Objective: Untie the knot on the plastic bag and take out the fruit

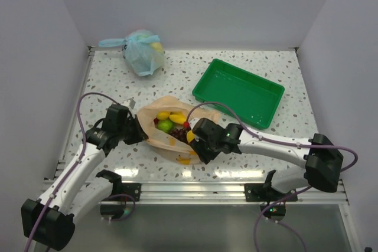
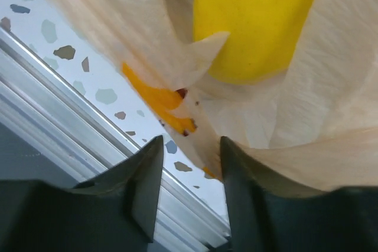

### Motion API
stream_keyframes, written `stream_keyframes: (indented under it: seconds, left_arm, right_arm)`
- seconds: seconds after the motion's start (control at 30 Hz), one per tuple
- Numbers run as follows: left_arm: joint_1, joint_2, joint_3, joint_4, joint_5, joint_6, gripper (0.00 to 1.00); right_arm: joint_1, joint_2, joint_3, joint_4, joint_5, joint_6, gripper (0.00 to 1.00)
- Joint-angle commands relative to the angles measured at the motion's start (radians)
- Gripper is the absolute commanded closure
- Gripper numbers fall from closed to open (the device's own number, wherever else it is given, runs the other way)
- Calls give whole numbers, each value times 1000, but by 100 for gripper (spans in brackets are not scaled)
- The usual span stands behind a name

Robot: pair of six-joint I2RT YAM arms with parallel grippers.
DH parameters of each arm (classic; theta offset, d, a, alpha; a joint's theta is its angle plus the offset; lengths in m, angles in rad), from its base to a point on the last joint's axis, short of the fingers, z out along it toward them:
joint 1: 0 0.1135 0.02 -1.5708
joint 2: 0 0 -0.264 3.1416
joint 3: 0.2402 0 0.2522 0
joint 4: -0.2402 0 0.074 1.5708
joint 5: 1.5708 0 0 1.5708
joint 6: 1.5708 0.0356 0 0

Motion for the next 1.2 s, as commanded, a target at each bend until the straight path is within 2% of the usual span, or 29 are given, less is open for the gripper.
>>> stream_keyframes:
  seconds: [0.0,0.1,0.13,0.4,0.63,0.77,0.97,1.07,1.17]
  left_arm:
    - [5,-15,-3,36,15,11,100]
    - [5,-27,-4,34,20,14,100]
    - [5,-29,-3,34,21,14,100]
    - [5,-27,4,35,49,21,100]
    - [5,-56,-4,28,49,27,100]
    - [5,-59,-22,33,58,35,100]
    - [5,-64,-44,48,77,29,100]
    - [5,-67,-45,47,77,27,100]
    - [5,-70,-42,44,75,26,100]
  right_arm:
    - [1,-69,96,-67,4,30,49]
    - [1,-86,211,-104,42,37,33]
    - [1,-83,259,-105,54,40,30]
    - [-16,29,324,1,191,111,29]
    - [-104,68,184,123,157,194,32]
    - [-134,75,120,178,139,195,28]
    - [-136,112,87,249,96,169,28]
    - [-131,103,100,240,102,165,23]
    - [-125,68,129,199,140,154,12]
